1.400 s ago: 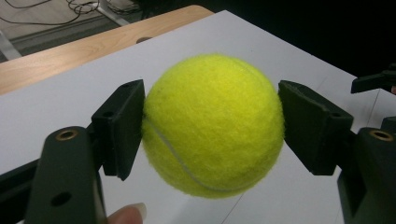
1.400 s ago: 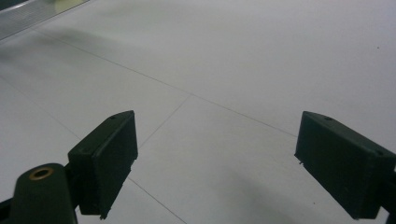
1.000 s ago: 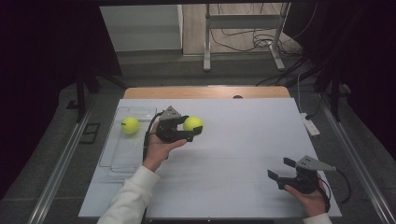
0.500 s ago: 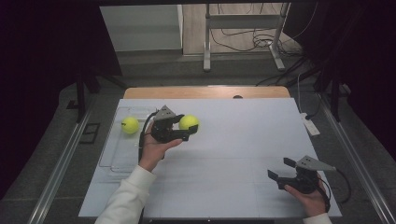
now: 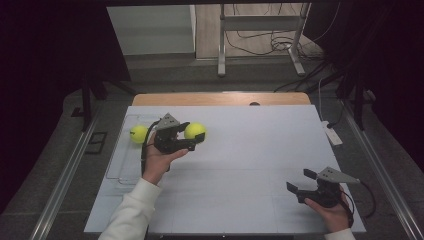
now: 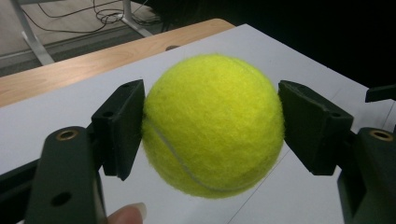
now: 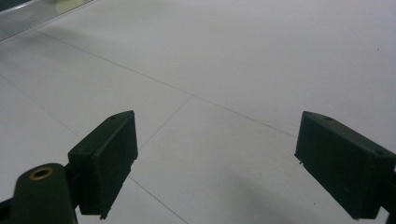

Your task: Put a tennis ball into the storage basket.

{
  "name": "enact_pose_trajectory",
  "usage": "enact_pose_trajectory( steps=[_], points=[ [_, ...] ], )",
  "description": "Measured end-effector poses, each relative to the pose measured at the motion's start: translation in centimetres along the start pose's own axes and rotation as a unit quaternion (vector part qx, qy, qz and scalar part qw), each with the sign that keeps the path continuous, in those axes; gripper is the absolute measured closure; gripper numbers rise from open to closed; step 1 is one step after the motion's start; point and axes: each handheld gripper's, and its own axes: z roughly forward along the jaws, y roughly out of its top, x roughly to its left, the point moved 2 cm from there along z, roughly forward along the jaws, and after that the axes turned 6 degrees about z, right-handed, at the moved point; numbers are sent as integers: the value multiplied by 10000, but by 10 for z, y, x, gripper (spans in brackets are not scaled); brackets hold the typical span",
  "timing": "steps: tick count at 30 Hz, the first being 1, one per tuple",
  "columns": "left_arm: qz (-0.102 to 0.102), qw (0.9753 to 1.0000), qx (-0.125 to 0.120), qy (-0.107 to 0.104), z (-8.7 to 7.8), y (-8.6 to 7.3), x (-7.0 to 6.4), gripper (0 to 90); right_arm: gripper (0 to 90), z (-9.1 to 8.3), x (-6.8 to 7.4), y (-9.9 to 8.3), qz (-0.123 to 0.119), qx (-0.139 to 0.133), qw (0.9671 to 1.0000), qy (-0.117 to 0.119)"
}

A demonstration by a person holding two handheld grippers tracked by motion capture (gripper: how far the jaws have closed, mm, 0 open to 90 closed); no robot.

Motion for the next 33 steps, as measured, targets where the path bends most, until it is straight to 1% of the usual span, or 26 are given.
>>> enact_pose_trajectory(
  steps=[7, 16, 20, 23, 27, 33],
  points=[
    [-34, 10000, -48, 64, -7, -2, 4, 274, 134, 0, -1, 0, 31, -5, 10000, 1],
    [-91, 9998, -74, 134, -17, -4, 10, 274, 134, -1, 0, 0, 5, -14, 10000, 2],
    [-133, 9996, -81, 238, -22, -6, 14, 274, 134, -1, -1, 0, 20, -15, 10000, 3],
    [-180, 9994, -83, 274, -24, -8, 16, 274, 134, -1, -1, 0, 13, -20, 10000, 11],
    [-161, 9993, -59, 344, -27, -9, 20, 274, 134, -1, -1, 0, 27, -35, 10000, 25],
    [-209, 9988, -65, 442, -31, -11, 24, 274, 134, -1, -1, 0, 17, -18, 10000, 12]
  ],
)
